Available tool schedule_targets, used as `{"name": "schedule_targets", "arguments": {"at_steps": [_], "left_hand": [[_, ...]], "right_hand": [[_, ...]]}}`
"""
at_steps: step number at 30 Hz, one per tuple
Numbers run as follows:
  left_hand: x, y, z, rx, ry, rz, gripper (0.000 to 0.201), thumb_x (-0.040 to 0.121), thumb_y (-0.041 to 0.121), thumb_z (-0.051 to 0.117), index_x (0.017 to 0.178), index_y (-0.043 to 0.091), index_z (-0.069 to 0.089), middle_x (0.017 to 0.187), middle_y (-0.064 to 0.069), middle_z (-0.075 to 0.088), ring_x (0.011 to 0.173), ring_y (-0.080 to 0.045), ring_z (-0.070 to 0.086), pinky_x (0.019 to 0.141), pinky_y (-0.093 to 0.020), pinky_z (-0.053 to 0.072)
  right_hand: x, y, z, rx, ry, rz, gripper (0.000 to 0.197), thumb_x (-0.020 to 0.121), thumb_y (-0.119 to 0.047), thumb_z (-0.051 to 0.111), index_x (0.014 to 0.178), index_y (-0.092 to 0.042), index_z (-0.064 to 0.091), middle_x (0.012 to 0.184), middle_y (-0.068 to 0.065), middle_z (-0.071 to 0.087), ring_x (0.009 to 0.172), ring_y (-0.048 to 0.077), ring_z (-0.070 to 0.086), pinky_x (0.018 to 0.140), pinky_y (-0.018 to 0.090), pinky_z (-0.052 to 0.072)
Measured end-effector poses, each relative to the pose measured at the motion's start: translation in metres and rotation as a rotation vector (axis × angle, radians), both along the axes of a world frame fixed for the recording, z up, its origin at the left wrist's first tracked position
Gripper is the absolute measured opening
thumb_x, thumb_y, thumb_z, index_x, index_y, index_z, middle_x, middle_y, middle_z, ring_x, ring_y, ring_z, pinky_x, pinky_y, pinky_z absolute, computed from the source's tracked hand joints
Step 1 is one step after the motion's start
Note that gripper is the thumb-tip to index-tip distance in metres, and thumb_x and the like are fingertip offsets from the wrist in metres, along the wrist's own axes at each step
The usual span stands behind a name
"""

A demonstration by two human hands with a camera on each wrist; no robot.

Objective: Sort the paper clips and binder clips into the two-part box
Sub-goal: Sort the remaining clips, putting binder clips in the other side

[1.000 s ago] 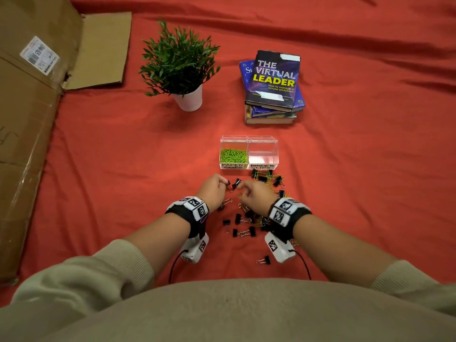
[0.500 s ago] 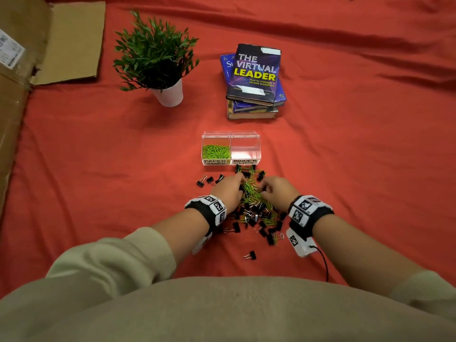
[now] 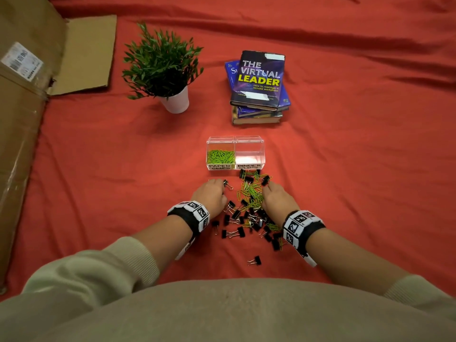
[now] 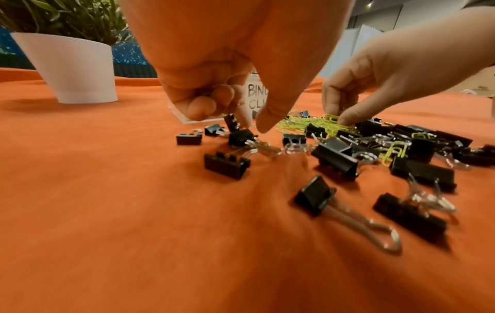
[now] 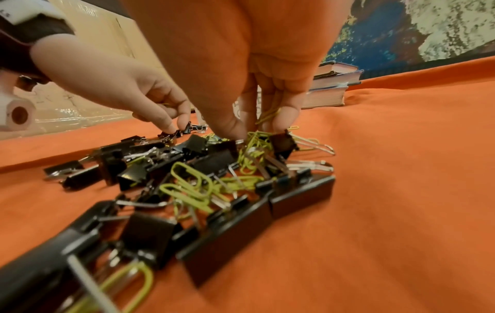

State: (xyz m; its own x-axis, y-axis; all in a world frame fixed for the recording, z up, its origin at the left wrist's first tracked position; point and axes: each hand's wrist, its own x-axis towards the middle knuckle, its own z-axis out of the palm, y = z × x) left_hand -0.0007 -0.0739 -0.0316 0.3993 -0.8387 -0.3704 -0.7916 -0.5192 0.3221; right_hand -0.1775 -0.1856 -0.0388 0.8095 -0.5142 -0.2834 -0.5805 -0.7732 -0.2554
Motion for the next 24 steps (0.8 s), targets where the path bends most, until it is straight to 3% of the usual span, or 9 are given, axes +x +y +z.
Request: {"name": "schedule_targets", "arguments": {"at_steps": [5,6,9,10,12,15,18,22,24], "left_hand": [[-0.018,-0.021,0.004,-0.013,-0.005,-0.034,0.021,0.091,0.025,0.051,0.106,0.009,0.054,0.107,-0.009,0.057,0.099,-0.027,0.056,0.084,-0.037,0.047],[-0.023,-0.026,0.005,-0.017,0.005,-0.054,0.022,0.091,0.023,0.052,0.108,0.01,0.053,0.109,-0.009,0.057,0.1,-0.027,0.056,0.085,-0.038,0.047],[-0.031,-0.037,0.005,-0.042,0.025,-0.213,0.036,0.088,0.006,0.052,0.123,0.016,0.048,0.112,-0.009,0.054,0.101,-0.029,0.055,0.083,-0.039,0.049],[-0.032,-0.04,0.005,-0.04,0.014,-0.288,0.045,0.086,0.001,0.051,0.127,0.019,0.047,0.111,-0.009,0.053,0.101,-0.029,0.054,0.081,-0.039,0.049],[-0.032,-0.045,0.004,-0.019,-0.032,-0.403,0.053,0.086,-0.003,0.05,0.132,0.023,0.045,0.11,-0.009,0.051,0.102,-0.029,0.052,0.075,-0.036,0.044],[-0.031,-0.051,0.005,0.026,-0.083,-0.468,0.05,0.088,-0.001,0.049,0.133,0.021,0.046,0.111,-0.011,0.049,0.105,-0.03,0.05,0.076,-0.037,0.042],[-0.031,-0.054,0.005,0.03,-0.148,-0.502,0.037,0.088,-0.001,0.051,0.123,0.011,0.053,0.109,-0.01,0.049,0.102,-0.029,0.051,0.074,-0.036,0.041],[-0.028,-0.049,0.0,-0.002,-0.169,-0.52,0.026,0.087,-0.001,0.051,0.112,0.007,0.054,0.106,-0.01,0.051,0.096,-0.027,0.052,0.068,-0.032,0.034],[-0.025,-0.045,-0.004,-0.029,-0.148,-0.494,0.018,0.09,0.005,0.052,0.109,0.007,0.054,0.105,-0.009,0.052,0.096,-0.027,0.053,0.07,-0.032,0.038]], "right_hand": [[-0.001,-0.006,0.003,0.094,-0.012,-0.078,0.026,0.089,-0.009,0.056,0.114,-0.003,0.053,0.117,0.008,0.051,0.104,0.021,0.053,0.097,0.032,0.048],[-0.001,-0.009,0.006,0.147,-0.008,-0.126,0.023,0.089,-0.01,0.055,0.111,-0.003,0.055,0.113,0.009,0.054,0.102,0.023,0.056,0.094,0.03,0.048],[-0.001,-0.019,0.018,0.35,-0.097,-0.37,0.003,0.087,-0.01,0.058,0.089,-0.01,0.059,0.087,0.009,0.06,0.071,0.019,0.056,0.063,0.025,0.047],[-0.003,-0.022,0.021,0.444,-0.151,-0.469,0.004,0.085,-0.009,0.06,0.084,-0.012,0.058,0.08,0.007,0.06,0.062,0.016,0.053,0.055,0.022,0.044],[-0.007,-0.028,0.027,0.643,-0.254,-0.622,0.006,0.084,-0.007,0.065,0.085,-0.009,0.06,0.075,0.006,0.062,0.056,0.012,0.054,0.047,0.018,0.045],[-0.01,-0.034,0.037,0.878,-0.318,-0.721,0.011,0.083,-0.002,0.065,0.093,-0.004,0.062,0.079,0.007,0.068,0.054,0.012,0.056,0.053,0.02,0.05],[-0.011,-0.037,0.039,1.036,-0.328,-0.757,0.017,0.084,0.003,0.06,0.1,-0.003,0.062,0.08,0.008,0.068,0.057,0.012,0.056,0.057,0.02,0.051],[-0.009,-0.035,0.034,1.239,-0.357,-0.876,0.024,0.089,0.005,0.044,0.105,0.0,0.061,0.077,0.009,0.056,0.064,0.017,0.052,0.061,0.027,0.047],[-0.008,-0.034,0.033,1.302,-0.376,-0.93,0.028,0.089,0.006,0.038,0.11,0.005,0.057,0.074,0.009,0.05,0.064,0.018,0.05,0.06,0.027,0.046]]}}
